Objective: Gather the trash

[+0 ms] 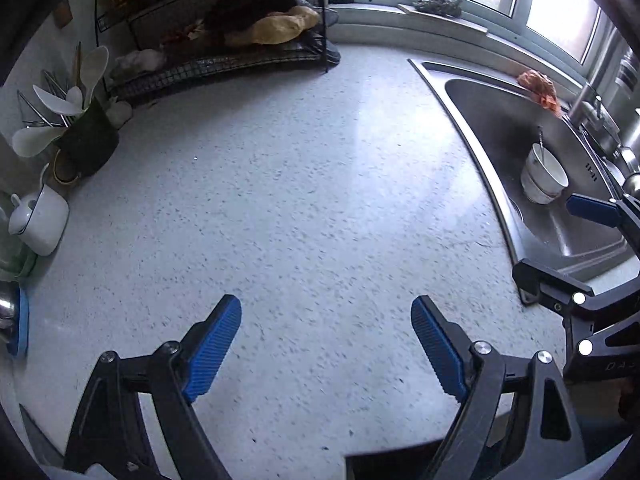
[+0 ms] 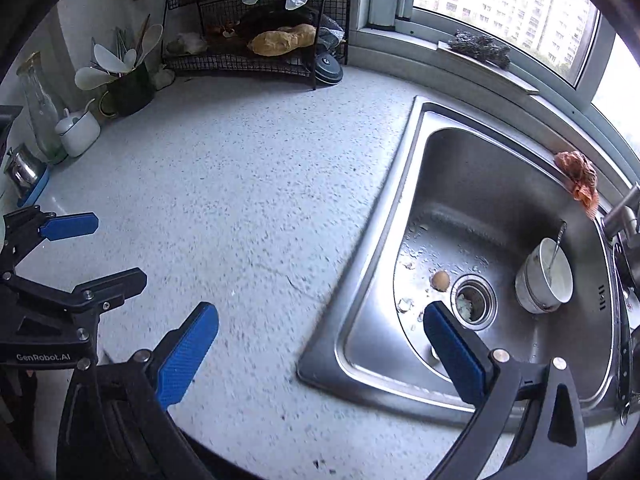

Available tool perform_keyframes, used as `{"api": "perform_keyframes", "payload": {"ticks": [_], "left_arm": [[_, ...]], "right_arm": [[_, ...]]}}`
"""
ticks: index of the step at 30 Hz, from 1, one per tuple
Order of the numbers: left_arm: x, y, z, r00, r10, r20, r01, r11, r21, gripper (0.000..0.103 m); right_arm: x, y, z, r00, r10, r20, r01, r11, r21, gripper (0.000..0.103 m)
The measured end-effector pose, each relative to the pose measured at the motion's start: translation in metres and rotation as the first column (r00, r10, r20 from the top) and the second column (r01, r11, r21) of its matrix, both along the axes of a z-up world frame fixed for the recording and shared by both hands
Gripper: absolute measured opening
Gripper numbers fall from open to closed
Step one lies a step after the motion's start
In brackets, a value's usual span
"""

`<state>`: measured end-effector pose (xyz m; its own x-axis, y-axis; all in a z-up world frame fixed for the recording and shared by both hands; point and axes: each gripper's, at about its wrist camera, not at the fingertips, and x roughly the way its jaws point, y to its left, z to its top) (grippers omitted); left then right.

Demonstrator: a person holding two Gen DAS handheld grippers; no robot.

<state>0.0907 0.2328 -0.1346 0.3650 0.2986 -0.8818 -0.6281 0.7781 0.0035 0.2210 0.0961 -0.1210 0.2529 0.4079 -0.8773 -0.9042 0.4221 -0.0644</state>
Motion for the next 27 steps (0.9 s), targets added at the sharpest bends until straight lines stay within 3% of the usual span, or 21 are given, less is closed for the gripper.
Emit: {"api": "perform_keyframes", "payload": {"ticks": [9,15,27], "left_arm": [[-0.018,0.066,-0.038,0.987,0.158,0.000,-0.158,0.987,0.000,0.086],[-0.031,0.086,-0.040,0.971,0.225,0.085,-0.231,0.971,0.059,0.090],[-0.040,0.106,-0.042,0.957,0.264,0.123,-0.276,0.957,0.092,0.095]], "right_arm": [[-0.005,0.070,-0.030,0.998,0.057,0.015,-0.056,0.997,-0.057,0.102],[-0.010,0.095,-0.041,0.997,0.081,0.009,-0.080,0.994,-0.068,0.102],[-0.022,0.131,-0.046,0.992,0.125,0.007,-0.125,0.990,-0.073,0.102]]}}
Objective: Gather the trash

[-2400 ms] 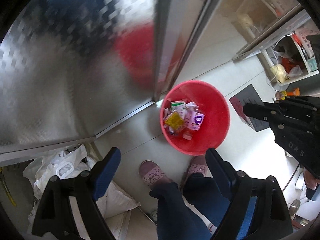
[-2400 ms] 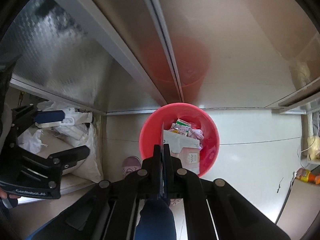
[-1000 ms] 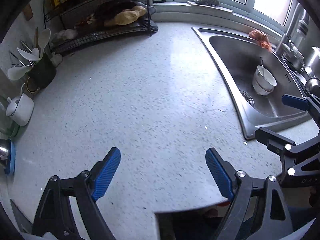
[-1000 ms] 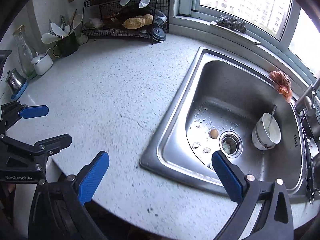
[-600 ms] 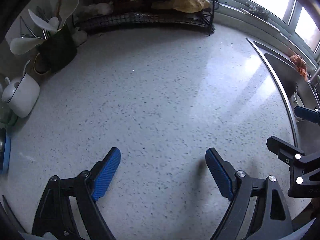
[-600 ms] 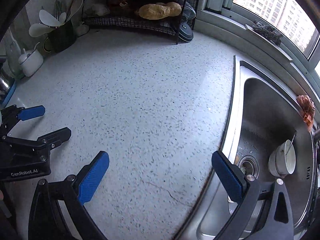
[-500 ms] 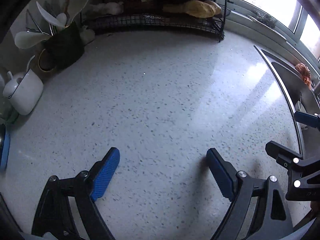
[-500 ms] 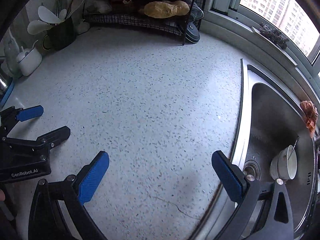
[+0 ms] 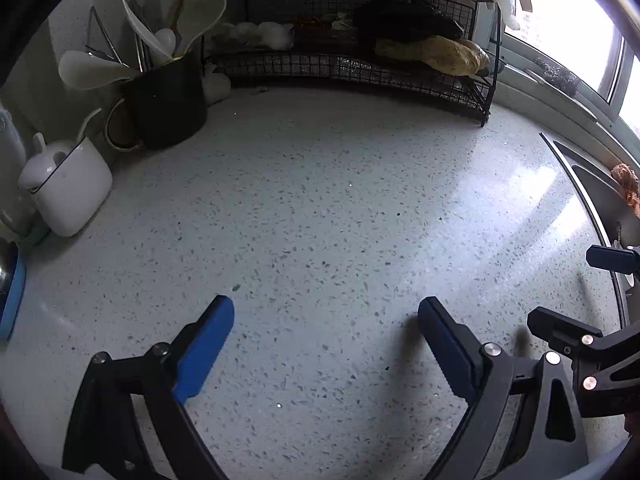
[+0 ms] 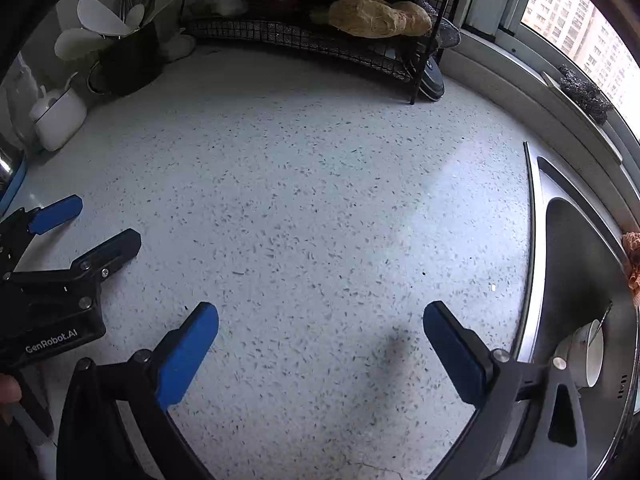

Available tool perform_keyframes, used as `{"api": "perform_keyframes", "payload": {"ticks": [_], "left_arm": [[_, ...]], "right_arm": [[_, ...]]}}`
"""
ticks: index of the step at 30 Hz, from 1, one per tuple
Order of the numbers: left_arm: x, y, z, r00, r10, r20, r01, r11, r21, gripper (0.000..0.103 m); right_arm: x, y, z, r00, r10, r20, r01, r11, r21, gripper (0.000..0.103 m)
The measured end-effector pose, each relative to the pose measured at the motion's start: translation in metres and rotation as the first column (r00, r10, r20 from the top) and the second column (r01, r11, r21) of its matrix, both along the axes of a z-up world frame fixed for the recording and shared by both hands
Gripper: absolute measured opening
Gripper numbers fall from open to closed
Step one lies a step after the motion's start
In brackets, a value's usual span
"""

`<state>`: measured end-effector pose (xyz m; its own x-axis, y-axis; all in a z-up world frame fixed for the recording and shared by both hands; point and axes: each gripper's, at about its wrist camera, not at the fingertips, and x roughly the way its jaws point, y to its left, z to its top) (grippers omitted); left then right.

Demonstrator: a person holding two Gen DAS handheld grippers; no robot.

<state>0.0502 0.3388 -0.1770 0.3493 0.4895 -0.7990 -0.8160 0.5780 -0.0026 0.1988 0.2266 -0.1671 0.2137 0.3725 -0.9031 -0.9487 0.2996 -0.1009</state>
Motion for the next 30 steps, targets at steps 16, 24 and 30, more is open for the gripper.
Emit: {"api": "perform_keyframes", "payload": {"ticks": [16,24,30], "left_arm": [[-0.002,0.004,0.003,1.000,-0.017,-0.012,0.017,1.000,-0.013,0.103],[0.002,0.006,0.001,1.000,-0.026,-0.016,0.026,1.000,-0.011,0.103],[0.002,0.005,0.000,1.000,-0.026,-0.013,0.026,1.000,-0.010,0.103]], "right_arm": [[0.001,0.016,-0.005,1.000,0.009,-0.003,-0.009,1.000,-0.008,0.102],[0.001,0.011,-0.007,1.000,-0.007,-0.009,0.007,1.000,-0.015,0.102],[0.000,0.009,-0.008,1.000,-0.016,-0.014,0.015,1.000,-0.015,0.102]]}}
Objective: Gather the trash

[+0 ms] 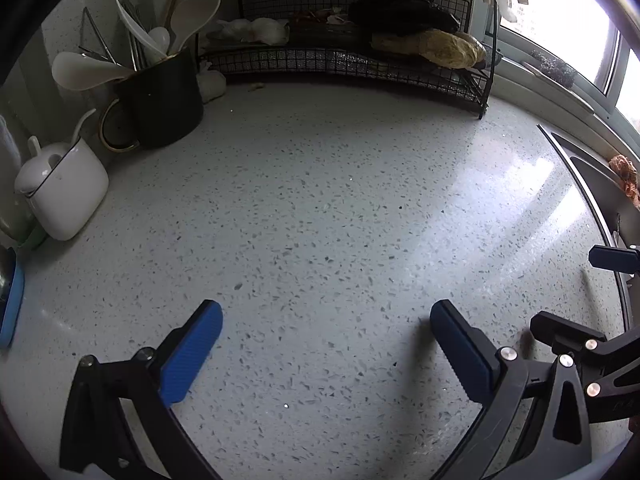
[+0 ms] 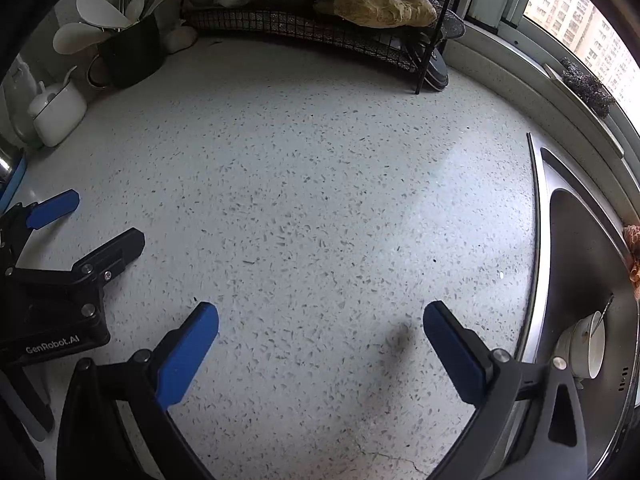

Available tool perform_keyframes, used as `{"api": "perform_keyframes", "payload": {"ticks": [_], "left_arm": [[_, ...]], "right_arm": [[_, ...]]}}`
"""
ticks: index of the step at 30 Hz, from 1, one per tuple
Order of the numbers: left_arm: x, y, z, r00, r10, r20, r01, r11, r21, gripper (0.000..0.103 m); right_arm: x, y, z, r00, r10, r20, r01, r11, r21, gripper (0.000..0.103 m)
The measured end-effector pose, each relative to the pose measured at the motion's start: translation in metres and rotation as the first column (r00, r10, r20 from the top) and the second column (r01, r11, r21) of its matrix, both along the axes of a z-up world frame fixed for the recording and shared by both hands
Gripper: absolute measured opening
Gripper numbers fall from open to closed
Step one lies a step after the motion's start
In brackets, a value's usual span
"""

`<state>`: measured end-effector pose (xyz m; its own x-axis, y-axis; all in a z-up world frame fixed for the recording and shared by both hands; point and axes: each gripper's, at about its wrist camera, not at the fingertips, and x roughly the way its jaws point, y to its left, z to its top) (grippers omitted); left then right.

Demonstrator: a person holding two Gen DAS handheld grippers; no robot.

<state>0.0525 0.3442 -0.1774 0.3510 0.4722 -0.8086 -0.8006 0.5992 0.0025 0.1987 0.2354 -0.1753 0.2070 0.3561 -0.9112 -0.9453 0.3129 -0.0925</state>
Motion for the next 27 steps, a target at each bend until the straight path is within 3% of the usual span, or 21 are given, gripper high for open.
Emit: {"api": "perform_keyframes", "payload": {"ticks": [27], "left_arm": [[-0.005,-0.003,-0.002,1.000,0.026,0.014,-0.026,1.000,-0.007,0.103]], "right_arm": [[-0.015,-0.020,0.003,0.999,-0.035,0.010,0.035,0.999,0.002,0.102]]}}
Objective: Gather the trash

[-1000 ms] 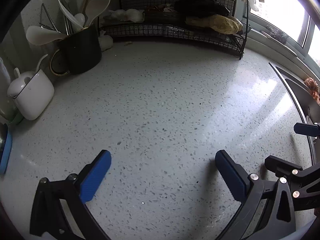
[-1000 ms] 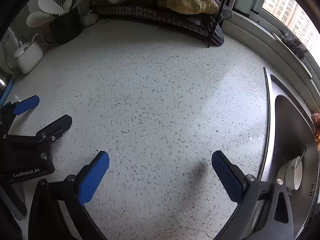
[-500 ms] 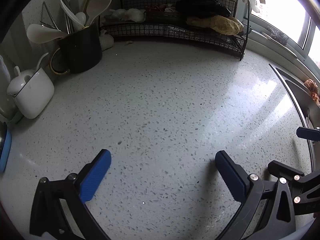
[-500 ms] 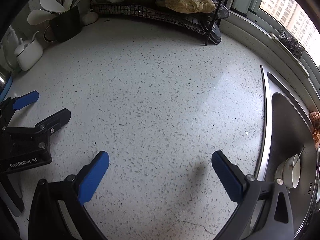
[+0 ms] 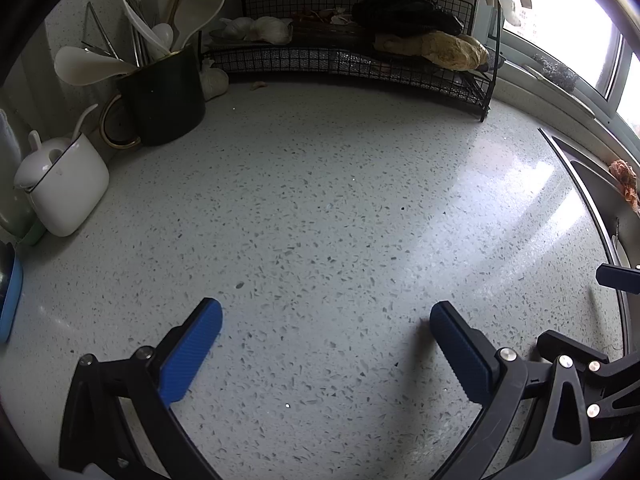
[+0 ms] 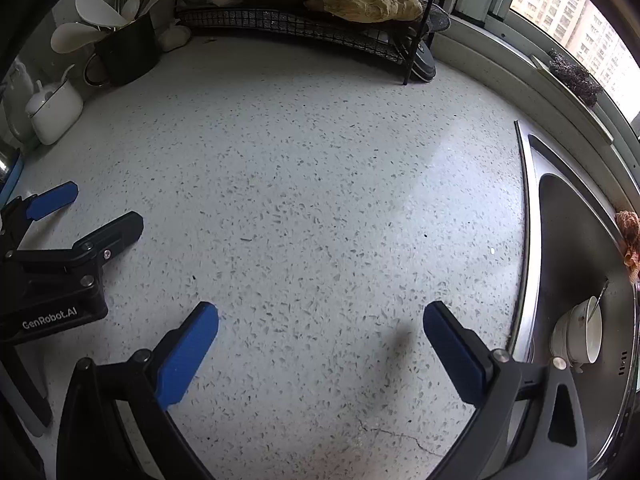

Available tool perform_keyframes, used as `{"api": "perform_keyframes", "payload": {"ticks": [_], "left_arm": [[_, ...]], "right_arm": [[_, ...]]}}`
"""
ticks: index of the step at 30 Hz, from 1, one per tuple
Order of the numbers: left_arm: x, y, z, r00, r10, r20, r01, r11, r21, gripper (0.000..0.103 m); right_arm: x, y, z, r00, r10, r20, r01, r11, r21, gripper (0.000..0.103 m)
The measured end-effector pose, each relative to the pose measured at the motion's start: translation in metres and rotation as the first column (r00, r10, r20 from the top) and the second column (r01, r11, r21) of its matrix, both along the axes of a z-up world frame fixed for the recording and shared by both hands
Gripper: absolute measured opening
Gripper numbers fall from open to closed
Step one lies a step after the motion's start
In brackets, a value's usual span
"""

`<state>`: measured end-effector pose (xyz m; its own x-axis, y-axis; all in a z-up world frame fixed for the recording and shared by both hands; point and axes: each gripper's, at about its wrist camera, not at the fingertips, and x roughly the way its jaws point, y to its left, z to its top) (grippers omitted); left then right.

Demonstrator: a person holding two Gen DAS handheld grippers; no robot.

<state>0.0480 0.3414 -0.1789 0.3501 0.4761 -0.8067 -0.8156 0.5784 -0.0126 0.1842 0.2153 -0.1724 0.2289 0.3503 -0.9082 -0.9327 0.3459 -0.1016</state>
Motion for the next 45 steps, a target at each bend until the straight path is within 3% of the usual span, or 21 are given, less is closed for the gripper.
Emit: {"api": "perform_keyframes", "payload": {"ticks": [4,21,45], "left_arm": [[-0.005,-0.002,0.000,0.999,0.048,0.000,-0.048,0.999,0.001,0.103],[-0.005,-0.004,0.000,0.999,0.051,-0.011,-0.051,0.999,0.008,0.103],[-0.006,-0.004,0.001,0.999,0.051,-0.007,-0.051,0.999,0.006,0.103]], "right_arm": [[-0.003,-0.003,0.001,1.000,-0.004,0.003,0.004,1.000,0.000,0.102],[-0.011,-0.016,0.018,1.000,-0.009,0.023,0.008,1.000,0.019,0.102],[-0.017,-0.026,0.017,1.000,-0.010,0.005,0.010,1.000,0.021,0.102]]}}
